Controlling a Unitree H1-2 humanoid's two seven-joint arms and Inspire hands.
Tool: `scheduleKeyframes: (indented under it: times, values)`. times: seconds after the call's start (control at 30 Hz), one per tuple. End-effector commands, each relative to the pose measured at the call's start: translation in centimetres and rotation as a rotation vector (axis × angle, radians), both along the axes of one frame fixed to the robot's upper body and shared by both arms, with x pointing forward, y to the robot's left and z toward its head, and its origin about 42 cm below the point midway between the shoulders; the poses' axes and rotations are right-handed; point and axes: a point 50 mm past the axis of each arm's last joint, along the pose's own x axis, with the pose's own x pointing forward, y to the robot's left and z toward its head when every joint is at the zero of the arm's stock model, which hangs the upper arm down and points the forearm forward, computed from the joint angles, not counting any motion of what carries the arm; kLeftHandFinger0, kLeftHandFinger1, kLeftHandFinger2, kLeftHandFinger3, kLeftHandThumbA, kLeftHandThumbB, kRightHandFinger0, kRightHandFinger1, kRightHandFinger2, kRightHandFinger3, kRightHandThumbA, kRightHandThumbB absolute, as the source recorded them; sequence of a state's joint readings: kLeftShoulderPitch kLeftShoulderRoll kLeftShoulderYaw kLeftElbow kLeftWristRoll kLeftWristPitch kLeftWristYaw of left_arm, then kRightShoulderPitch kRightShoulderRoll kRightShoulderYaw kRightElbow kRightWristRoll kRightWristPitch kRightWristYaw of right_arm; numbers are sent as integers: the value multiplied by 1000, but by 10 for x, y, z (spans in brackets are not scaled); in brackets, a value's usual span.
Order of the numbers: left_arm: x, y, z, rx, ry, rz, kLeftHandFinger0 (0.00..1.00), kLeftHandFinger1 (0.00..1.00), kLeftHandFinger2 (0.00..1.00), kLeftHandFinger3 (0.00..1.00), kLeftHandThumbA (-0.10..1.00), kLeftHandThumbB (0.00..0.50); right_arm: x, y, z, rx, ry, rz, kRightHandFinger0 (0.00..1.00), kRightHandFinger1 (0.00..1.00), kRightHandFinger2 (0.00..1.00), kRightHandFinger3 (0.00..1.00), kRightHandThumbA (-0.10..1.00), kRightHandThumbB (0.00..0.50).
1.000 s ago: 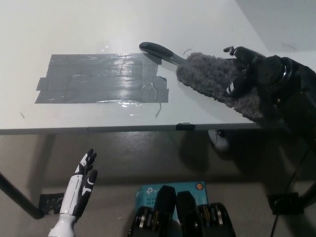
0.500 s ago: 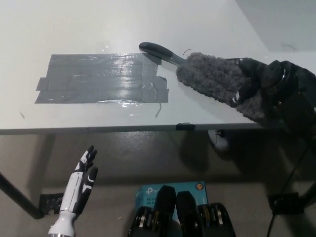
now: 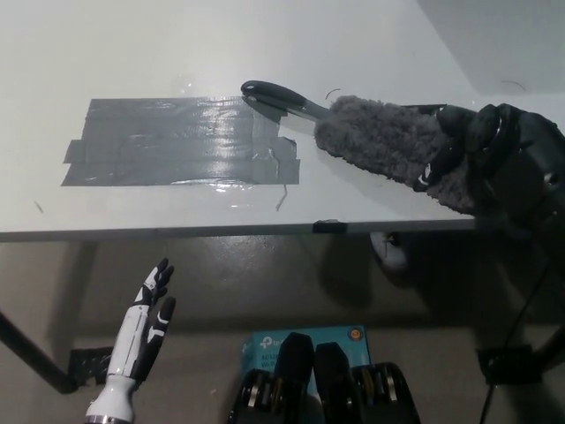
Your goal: A grey duster is kept infront of the robot in the middle of the table and the robot extends its right arm to grab the duster, picks it up and hands it to a person
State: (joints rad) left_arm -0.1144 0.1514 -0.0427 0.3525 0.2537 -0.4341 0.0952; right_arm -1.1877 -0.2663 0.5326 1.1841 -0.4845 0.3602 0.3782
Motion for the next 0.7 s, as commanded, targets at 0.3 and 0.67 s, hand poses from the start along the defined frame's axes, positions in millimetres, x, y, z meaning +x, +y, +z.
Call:
scheduleKeyframes:
  times: [0.3,0.67]
  values:
    - [18,3,22,12,-104,-8,1000,1000,1000,1000,1000,238,-6,12,-18,-23,-186,67,105,360,556,1000,-100,185]
    - [23,3,27,14,-114,-15,1000,1000,1000,1000,1000,227,-11,8,-4,203,-245,135,385,597,734,930,-100,182]
